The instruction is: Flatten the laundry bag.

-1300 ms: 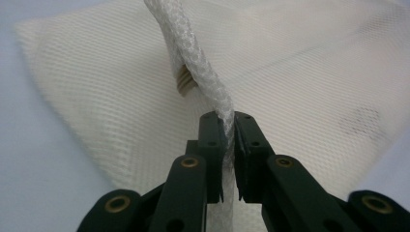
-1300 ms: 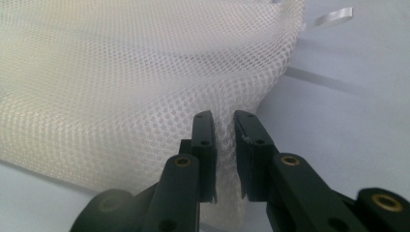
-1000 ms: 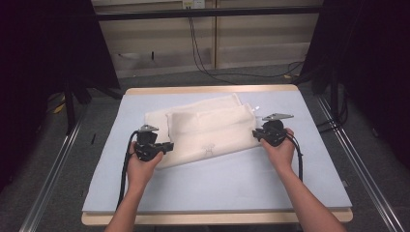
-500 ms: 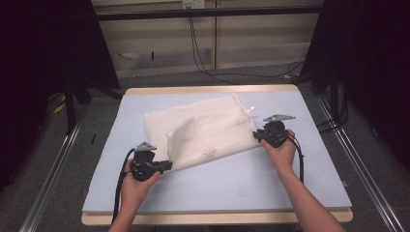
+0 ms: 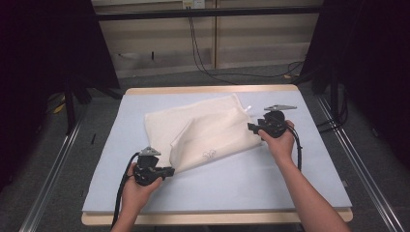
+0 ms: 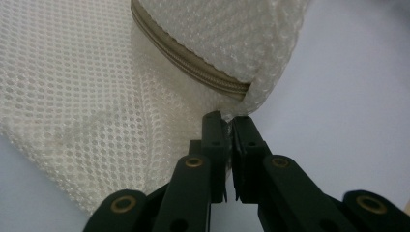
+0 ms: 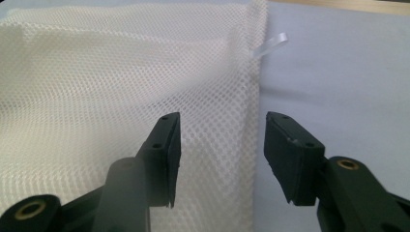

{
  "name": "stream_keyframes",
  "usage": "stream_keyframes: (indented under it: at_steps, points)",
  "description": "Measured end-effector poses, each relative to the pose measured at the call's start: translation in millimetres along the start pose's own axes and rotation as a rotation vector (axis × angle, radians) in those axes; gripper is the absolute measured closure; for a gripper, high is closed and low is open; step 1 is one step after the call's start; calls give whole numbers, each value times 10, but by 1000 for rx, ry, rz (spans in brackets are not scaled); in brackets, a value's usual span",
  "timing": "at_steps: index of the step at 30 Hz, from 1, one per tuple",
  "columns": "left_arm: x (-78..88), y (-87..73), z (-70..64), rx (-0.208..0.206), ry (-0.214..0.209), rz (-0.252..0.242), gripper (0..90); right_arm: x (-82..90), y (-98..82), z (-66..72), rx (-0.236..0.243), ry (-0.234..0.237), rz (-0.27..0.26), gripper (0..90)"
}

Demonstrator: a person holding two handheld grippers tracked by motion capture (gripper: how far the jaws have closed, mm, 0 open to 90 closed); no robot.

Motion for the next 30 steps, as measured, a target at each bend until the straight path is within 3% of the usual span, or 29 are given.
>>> stream_keyframes:
  at_steps: [2,4,5,8,10,11,12,13,17,18,19,27,30]
  points:
    - [-11,-6,-17,1,1,-2,855,-26,-3,19,0,18,8,515]
    - [-16,-18,-28,-15,3,9,854,-56,-30,71,2,40,19,637]
    - [-16,-27,-29,-13,6,12,854,-35,-66,116,20,56,34,786]
    - [-24,-38,-24,-12,-3,20,854,47,-73,142,31,70,6,863]
    - [-48,-42,-36,5,-5,14,854,134,-94,146,44,77,-14,871]
    - [-48,-50,-35,-10,-10,32,854,226,-158,143,82,84,-11,878]
    - [-59,-49,-43,3,-1,22,855,251,-187,139,82,86,-11,878]
    - [-56,-59,-33,-12,9,42,855,286,-231,128,89,87,-10,878]
    - [-76,-81,-36,13,5,45,857,384,-376,116,108,102,-22,877]
    - [-74,-94,-26,1,11,58,857,414,-429,116,110,108,-26,877]
    - [-82,-98,-38,20,17,46,858,480,-544,109,110,116,-20,877]
    - [-21,-113,-3,52,11,47,858,627,-787,112,166,142,-5,880]
    - [25,-127,26,50,-4,56,857,634,-834,102,152,158,-8,882]
Point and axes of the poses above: each handheld gripper's, and its own axes: x roughly backward along the jaws, y roughly out of its top, z roughly to its left, the point moved 6 cm from there along -x, roughly forward along the jaws, and after that the axes turned 4 degrees about x, right-handed, at the moved point
